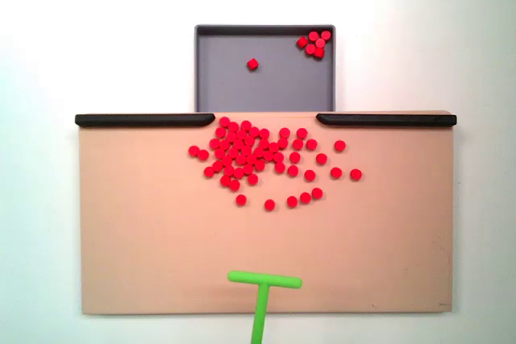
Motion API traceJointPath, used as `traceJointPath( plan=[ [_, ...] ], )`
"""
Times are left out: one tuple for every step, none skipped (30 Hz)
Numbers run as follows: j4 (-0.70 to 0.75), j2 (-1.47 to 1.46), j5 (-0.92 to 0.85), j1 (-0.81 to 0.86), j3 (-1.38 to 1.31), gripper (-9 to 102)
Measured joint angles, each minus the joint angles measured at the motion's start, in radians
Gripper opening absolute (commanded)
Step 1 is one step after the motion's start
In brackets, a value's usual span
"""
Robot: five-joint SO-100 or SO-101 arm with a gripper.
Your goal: Push granules from left to the grey container
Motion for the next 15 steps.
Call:
traceJointPath(
  plan=[
    [0.0,0.0,0.0,0.0,0.0,0],
    [0.0,-0.011,-0.002,0.0,0.0,0],
    [0.0,-0.031,-0.035,0.0,0.0,0],
    [-0.002,-0.049,-0.081,0.0,0.0,0],
    [-0.005,-0.058,-0.115,0.002,0.0,0],
    [-0.008,-0.06,-0.135,0.002,0.0,0],
    [-0.008,-0.06,-0.146,0.005,0.0,0],
    [-0.006,-0.06,-0.15,0.005,0.0,0],
    [-0.005,-0.06,-0.153,0.005,0.0,0],
    [-0.005,-0.06,-0.153,0.005,0.0,0],
    [-0.005,-0.06,-0.153,0.005,0.0,0],
    [-0.005,-0.06,-0.153,0.005,0.0,0],
    [-0.005,-0.06,-0.153,0.005,0.0,0],
    [-0.005,-0.06,-0.153,0.005,0.0,0],
    [-0.005,-0.06,-0.153,0.005,0.0,0]
  ],
)
